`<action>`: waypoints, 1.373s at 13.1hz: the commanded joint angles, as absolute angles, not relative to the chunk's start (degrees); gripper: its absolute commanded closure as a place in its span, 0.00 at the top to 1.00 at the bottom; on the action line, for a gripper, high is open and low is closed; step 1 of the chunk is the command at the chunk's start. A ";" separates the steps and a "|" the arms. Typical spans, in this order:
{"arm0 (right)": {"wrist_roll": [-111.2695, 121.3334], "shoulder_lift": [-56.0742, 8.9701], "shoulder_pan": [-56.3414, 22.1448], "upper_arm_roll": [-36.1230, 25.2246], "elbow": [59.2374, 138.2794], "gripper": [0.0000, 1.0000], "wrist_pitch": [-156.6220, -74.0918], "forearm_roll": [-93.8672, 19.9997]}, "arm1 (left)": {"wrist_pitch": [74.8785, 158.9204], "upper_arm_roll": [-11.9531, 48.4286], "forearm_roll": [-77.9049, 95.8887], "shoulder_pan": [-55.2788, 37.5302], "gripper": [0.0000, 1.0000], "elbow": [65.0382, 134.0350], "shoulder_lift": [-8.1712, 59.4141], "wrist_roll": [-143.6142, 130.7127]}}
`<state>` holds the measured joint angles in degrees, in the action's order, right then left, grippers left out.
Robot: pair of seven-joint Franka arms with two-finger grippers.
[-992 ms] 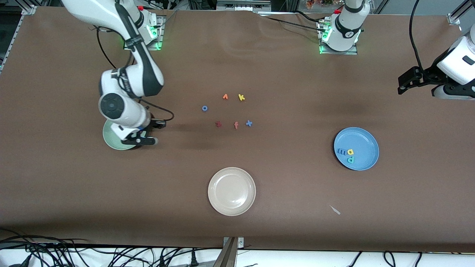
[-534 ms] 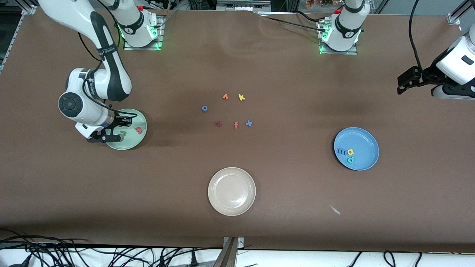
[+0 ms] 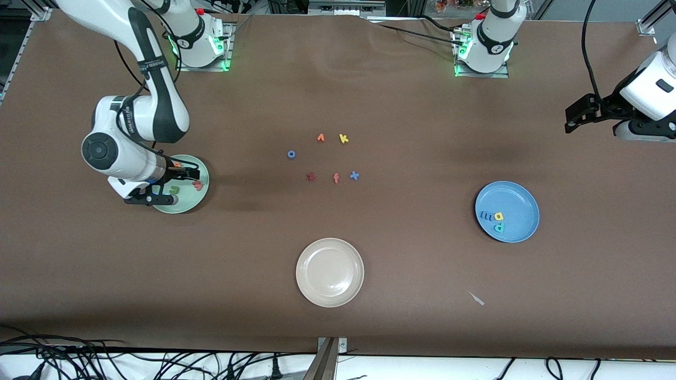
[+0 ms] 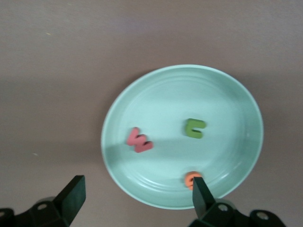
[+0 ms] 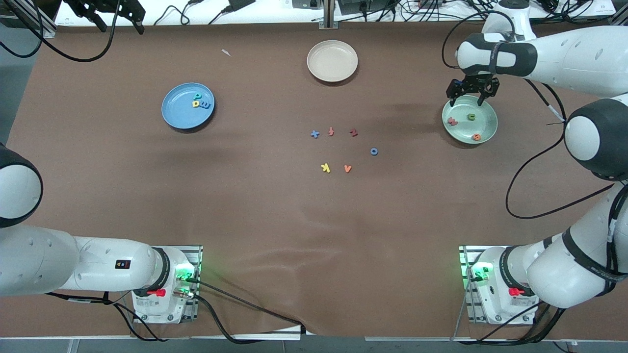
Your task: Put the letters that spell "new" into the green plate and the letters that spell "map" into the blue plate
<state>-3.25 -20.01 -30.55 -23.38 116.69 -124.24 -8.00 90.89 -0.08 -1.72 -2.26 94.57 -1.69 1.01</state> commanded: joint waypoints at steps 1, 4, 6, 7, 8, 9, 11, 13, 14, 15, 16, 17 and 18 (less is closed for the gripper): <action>-5.44 -21.52 -32.16 -23.29 116.19 1.00 -126.81 -8.96 | 89.47 -0.35 -0.09 -2.37 1.00 92.72 -0.88 1.32; -6.24 -25.22 -33.05 -23.38 115.84 1.00 -129.29 -9.05 | 89.47 -0.35 0.00 -2.37 1.00 92.64 -0.88 1.32; -6.33 -25.58 -33.05 -23.29 115.14 1.00 -129.29 -9.05 | 89.47 -0.35 -0.09 -2.37 1.00 92.72 -0.88 1.32; -6.07 -25.58 -33.05 -23.38 113.74 1.00 -128.77 -9.05 | 89.47 -0.35 -0.09 -2.37 1.00 92.64 -0.88 1.23; -5.63 -25.49 -32.79 -23.38 111.47 1.00 -127.89 -9.05 | 89.47 -0.35 -0.09 -2.37 1.00 92.64 -0.88 1.14; -5.54 -25.31 -32.70 -23.55 108.57 1.00 -124.14 -9.05 | 89.47 -0.35 -0.09 -2.37 1.00 92.64 -0.88 1.06; -5.54 -25.49 -31.21 -23.82 101.81 1.00 -115.09 -9.05 | 89.47 -0.35 -0.09 -2.37 1.00 92.64 -0.88 1.14; -5.19 -25.49 -29.71 -23.82 97.23 1.00 -110.33 -9.05 | 89.47 -0.35 -0.09 -2.37 1.00 92.64 -0.88 1.14; -4.84 -25.49 -29.36 -23.82 95.03 1.00 -107.87 -9.05 | 89.47 -0.35 -0.09 -2.37 1.00 92.64 -0.88 1.14; -4.83 -25.49 -29.09 -23.82 93.10 1.00 -105.32 -9.05 | 89.47 -0.35 -0.09 -2.37 1.00 92.64 -0.88 1.06; -4.75 -25.49 -28.92 -23.91 91.60 1.00 -102.60 -9.05 | 89.47 -0.35 -0.09 -2.37 1.00 92.64 -0.88 1.14; -4.92 -25.14 -28.83 -23.99 89.93 1.00 -100.05 -9.05 | 89.47 -0.35 -0.09 -2.37 1.00 92.64 -0.88 1.06; -5.44 -24.70 -28.65 -23.65 89.22 1.00 -99.06 -9.05 | 89.47 -0.35 -0.09 -2.37 1.00 92.64 -0.88 1.14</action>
